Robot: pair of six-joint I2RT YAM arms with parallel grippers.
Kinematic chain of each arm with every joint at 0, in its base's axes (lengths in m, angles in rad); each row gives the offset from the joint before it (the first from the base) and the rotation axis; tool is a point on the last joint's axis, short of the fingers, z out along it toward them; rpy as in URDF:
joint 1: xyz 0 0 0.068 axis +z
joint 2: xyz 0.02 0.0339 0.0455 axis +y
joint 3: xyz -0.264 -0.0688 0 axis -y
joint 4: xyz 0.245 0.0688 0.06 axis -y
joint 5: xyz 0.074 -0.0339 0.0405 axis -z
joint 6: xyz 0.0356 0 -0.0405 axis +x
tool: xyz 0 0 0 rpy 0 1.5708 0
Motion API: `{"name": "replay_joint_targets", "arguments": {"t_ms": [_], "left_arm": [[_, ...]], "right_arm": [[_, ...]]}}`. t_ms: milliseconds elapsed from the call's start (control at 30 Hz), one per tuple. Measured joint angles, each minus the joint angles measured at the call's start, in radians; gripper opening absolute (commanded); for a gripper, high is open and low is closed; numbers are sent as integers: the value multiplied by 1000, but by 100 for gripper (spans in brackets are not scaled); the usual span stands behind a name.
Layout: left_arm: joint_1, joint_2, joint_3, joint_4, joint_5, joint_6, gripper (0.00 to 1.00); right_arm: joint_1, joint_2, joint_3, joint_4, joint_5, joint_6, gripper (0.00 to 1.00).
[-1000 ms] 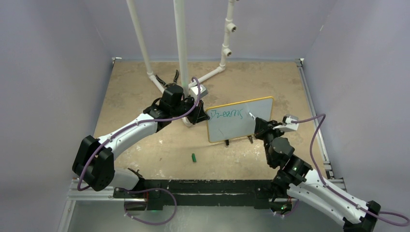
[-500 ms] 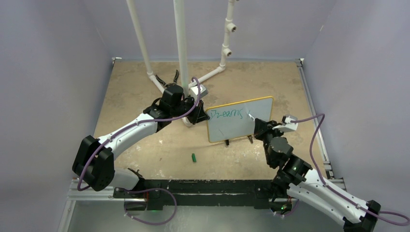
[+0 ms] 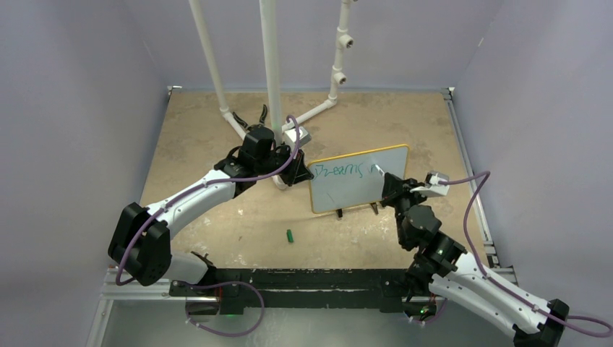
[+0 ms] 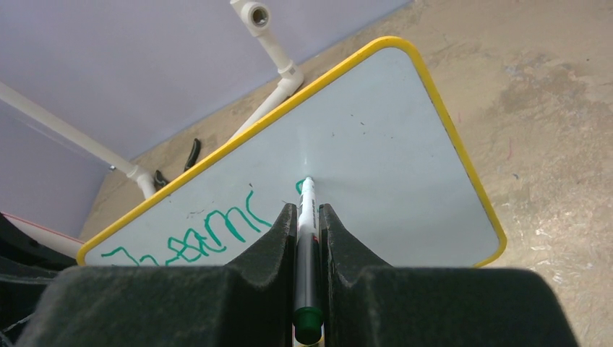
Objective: Write a sentence on the whiteboard
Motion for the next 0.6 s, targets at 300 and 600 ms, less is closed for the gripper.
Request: {"name": "replay_joint_targets", "arguments": {"t_ms": [300, 600], "left_arm": [[0, 0, 0, 0, 0, 0, 0], [0, 0, 0, 0, 0, 0, 0]], "right_arm": [[0, 9, 2, -17, 29, 16, 0], [0, 21, 13, -125, 26, 116, 0]]}}
